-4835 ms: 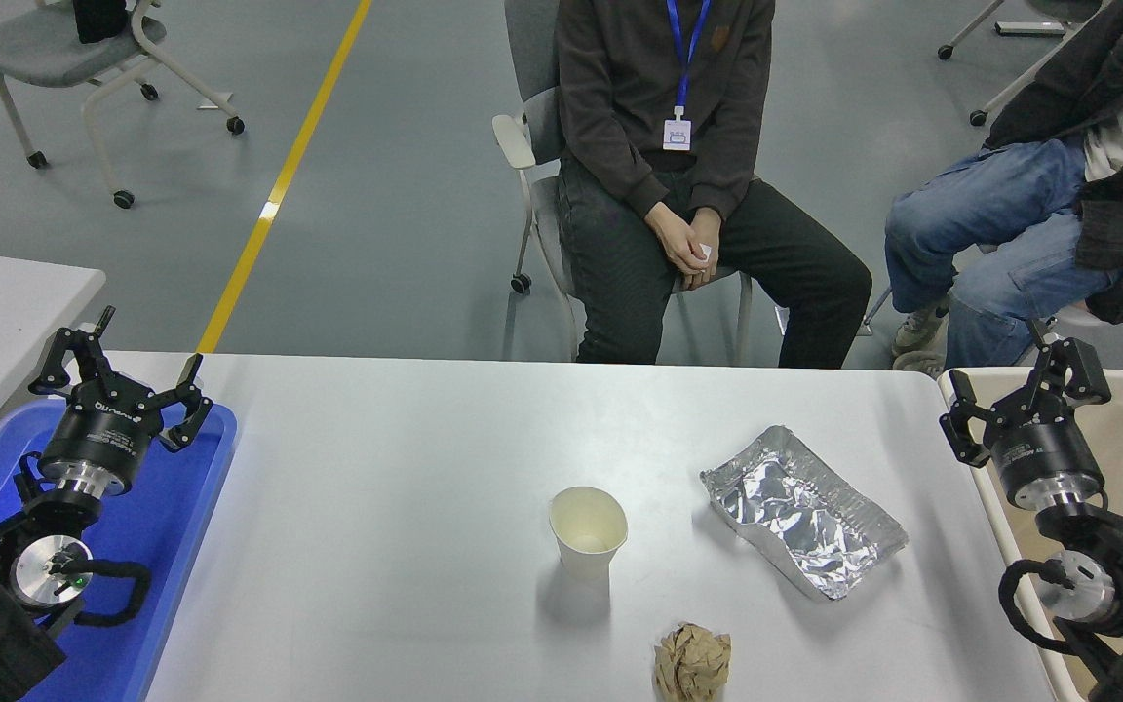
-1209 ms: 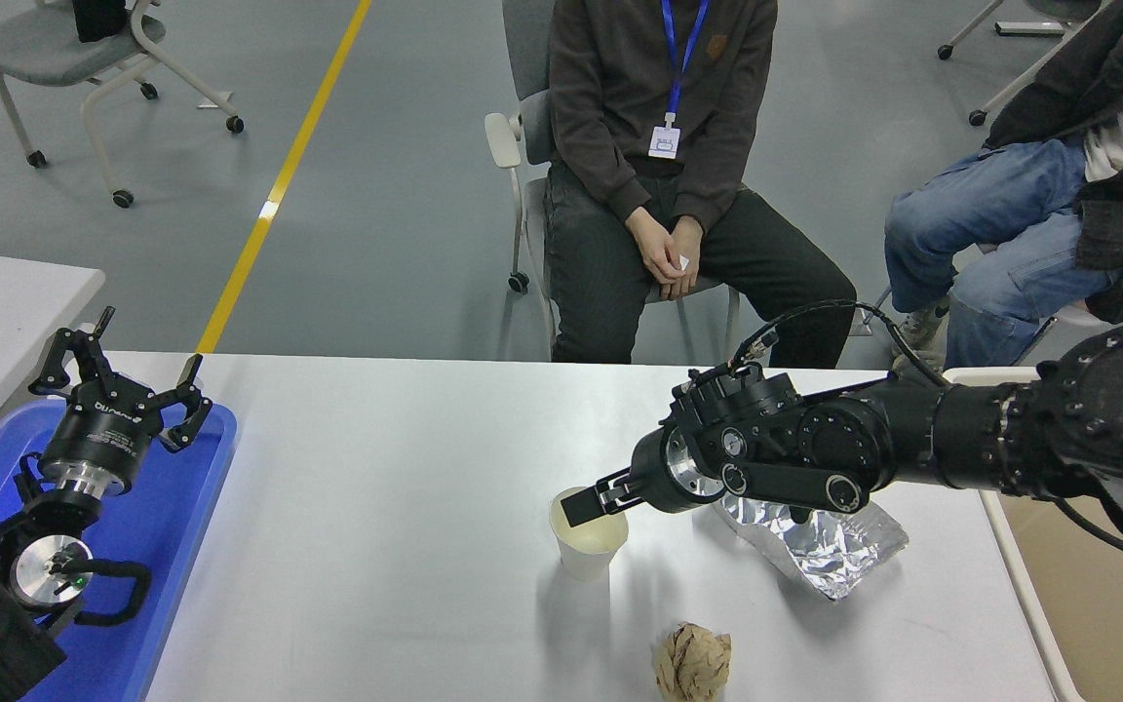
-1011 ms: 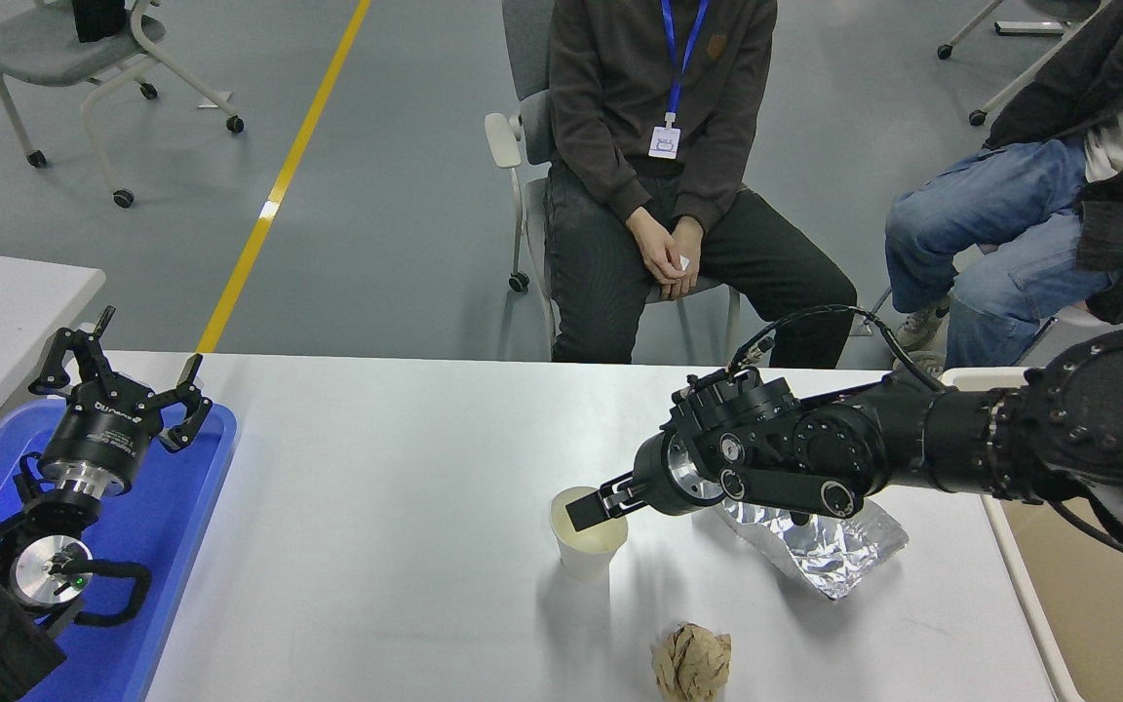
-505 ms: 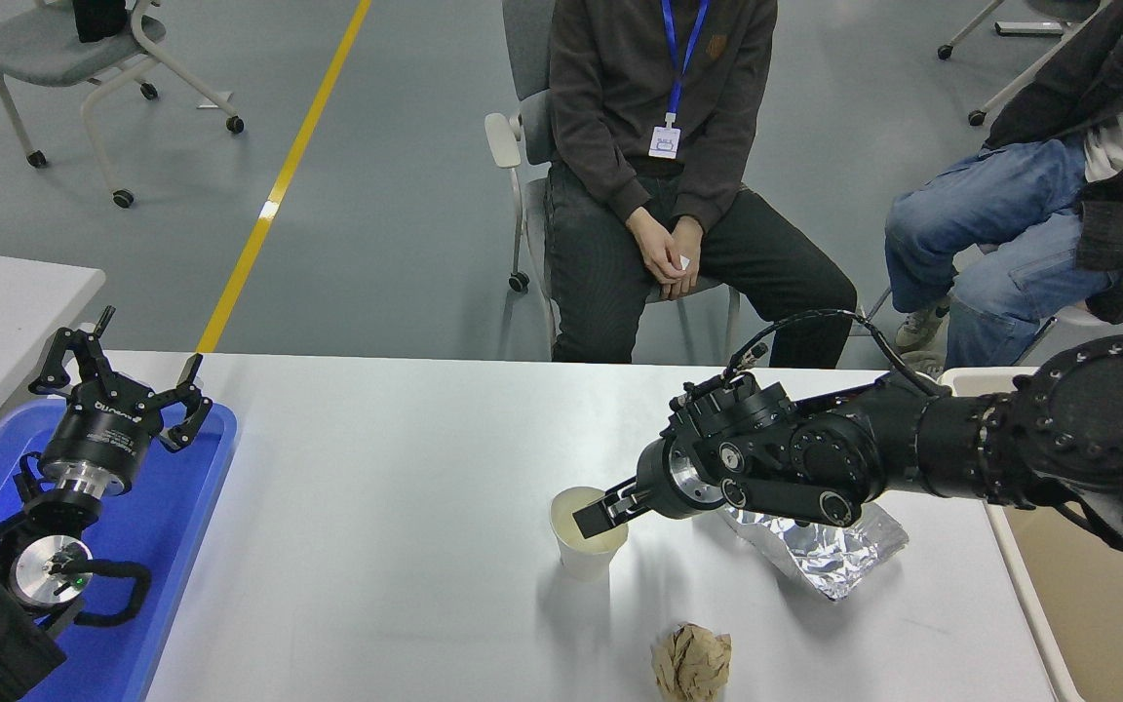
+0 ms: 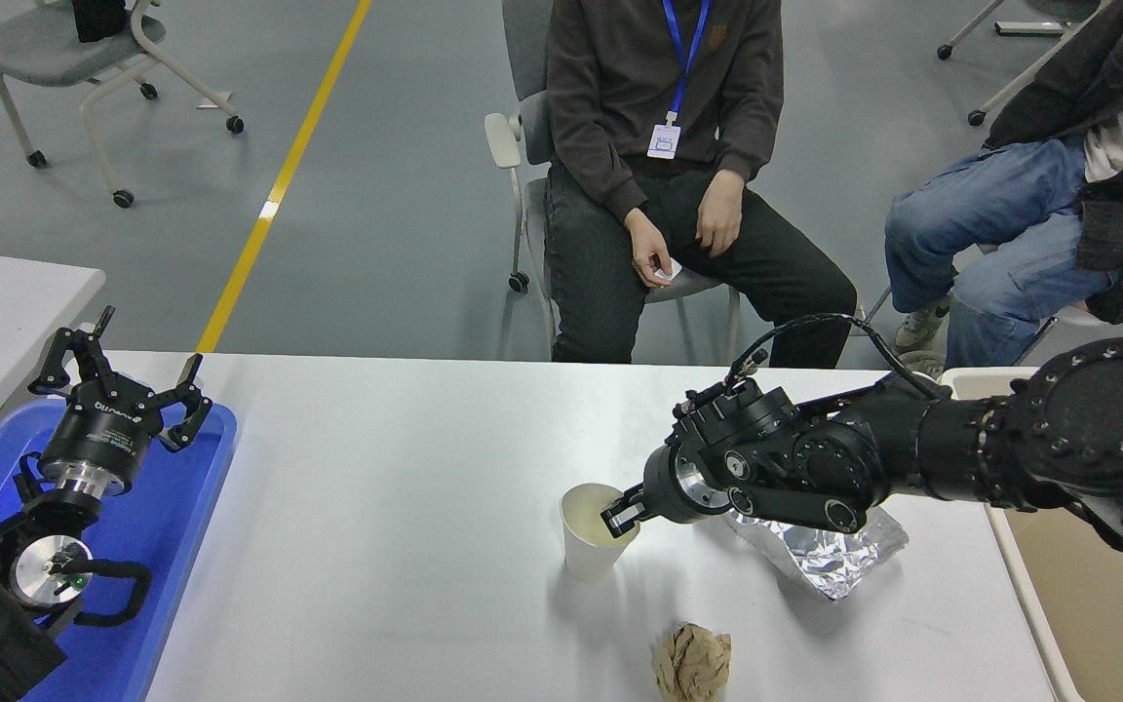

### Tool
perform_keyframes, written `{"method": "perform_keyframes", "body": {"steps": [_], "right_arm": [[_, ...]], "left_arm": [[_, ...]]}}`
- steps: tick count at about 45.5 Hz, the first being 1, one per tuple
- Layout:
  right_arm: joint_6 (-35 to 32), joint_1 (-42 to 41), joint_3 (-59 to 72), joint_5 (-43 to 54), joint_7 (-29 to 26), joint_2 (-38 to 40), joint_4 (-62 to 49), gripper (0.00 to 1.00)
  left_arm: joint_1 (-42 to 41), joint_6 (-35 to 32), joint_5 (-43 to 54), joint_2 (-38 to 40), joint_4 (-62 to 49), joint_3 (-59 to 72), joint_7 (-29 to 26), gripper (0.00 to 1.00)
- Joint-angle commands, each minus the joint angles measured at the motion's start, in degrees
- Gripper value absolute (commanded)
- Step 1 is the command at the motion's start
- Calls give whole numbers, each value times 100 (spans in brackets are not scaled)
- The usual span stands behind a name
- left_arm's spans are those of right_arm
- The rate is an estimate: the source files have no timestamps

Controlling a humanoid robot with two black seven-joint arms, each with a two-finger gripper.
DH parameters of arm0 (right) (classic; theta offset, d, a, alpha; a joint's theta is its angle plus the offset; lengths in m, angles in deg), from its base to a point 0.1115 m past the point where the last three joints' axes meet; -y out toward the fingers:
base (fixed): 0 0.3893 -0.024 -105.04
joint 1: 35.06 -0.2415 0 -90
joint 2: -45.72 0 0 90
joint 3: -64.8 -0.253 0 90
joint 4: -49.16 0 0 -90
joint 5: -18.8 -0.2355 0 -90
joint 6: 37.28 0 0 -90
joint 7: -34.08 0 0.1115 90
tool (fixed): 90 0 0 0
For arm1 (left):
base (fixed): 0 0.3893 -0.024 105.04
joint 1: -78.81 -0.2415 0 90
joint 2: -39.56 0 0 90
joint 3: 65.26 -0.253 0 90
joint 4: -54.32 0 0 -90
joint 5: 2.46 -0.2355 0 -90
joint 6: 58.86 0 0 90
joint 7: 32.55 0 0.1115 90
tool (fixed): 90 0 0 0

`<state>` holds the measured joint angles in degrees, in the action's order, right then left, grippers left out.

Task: Clean the table surface

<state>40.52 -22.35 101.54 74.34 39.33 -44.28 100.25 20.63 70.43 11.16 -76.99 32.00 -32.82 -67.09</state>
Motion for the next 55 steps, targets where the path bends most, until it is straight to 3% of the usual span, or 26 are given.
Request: {"method": "perform_keyframes", "body": {"steps": [1,27,55], "right_arm": [[-36,-145,-27,-17,28,0,76,0],[-766,-1666,-80,-272,55,694,1139,0],[-863,-2861,-89,-246,257,2152,2123,0]], "left_arm": [[0,0,0,0,0,0,-9,100],[0,0,0,0,0,0,-9,100],[0,0,0,0,0,0,0,100]]}}
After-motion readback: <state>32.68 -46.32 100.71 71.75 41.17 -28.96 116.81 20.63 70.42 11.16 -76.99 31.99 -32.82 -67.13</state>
